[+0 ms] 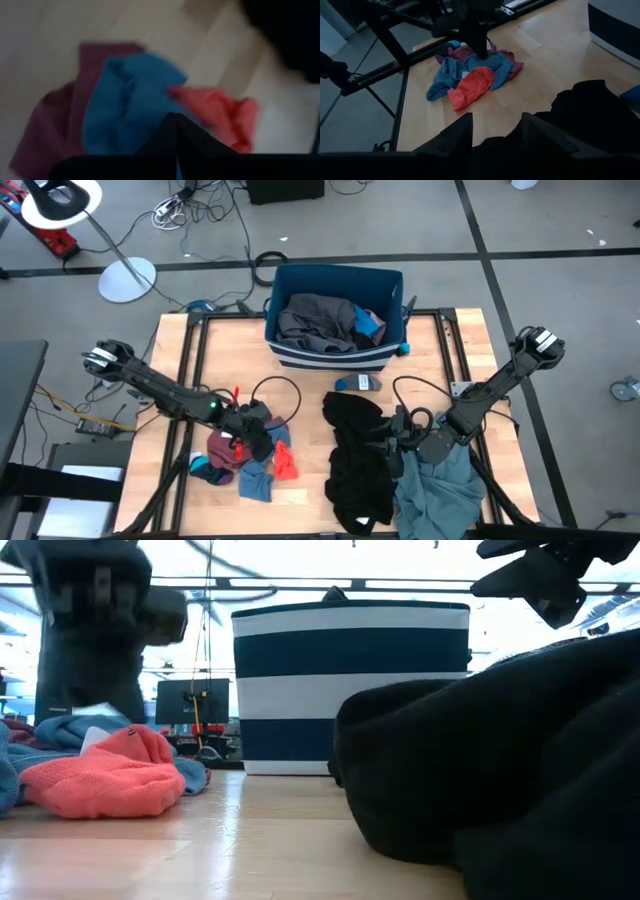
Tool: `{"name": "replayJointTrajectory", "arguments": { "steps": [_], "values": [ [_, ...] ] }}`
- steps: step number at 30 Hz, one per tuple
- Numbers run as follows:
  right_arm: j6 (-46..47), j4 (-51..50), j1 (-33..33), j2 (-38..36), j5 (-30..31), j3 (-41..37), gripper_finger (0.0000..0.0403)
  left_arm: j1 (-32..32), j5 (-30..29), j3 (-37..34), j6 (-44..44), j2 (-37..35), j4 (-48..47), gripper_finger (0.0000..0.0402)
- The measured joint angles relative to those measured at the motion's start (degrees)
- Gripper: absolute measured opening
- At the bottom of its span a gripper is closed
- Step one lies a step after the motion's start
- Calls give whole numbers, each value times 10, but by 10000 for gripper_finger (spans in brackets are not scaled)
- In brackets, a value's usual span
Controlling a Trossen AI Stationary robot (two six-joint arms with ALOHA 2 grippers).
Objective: Sort clothes
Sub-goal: Put the blue sock into the laundry organizer
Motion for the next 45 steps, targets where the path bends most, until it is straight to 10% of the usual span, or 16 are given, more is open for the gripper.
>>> {"name": "replayJointTrajectory", "arguments": {
  "steps": [16, 32, 40, 45],
  "values": [
    [-1, 2, 0, 0, 0, 0, 170, -2, -27, 97, 97, -1, -121, 11],
    [-2, 2, 0, 0, 0, 0, 170, -5, 1, 93, 144, 51, -135, 174],
    [-2, 2, 0, 0, 0, 0, 170, -8, 6, 93, 145, 135, -161, 159],
    [-2, 2, 0, 0, 0, 0, 170, -8, 8, 96, 147, 146, -158, 51]
  ]
}}
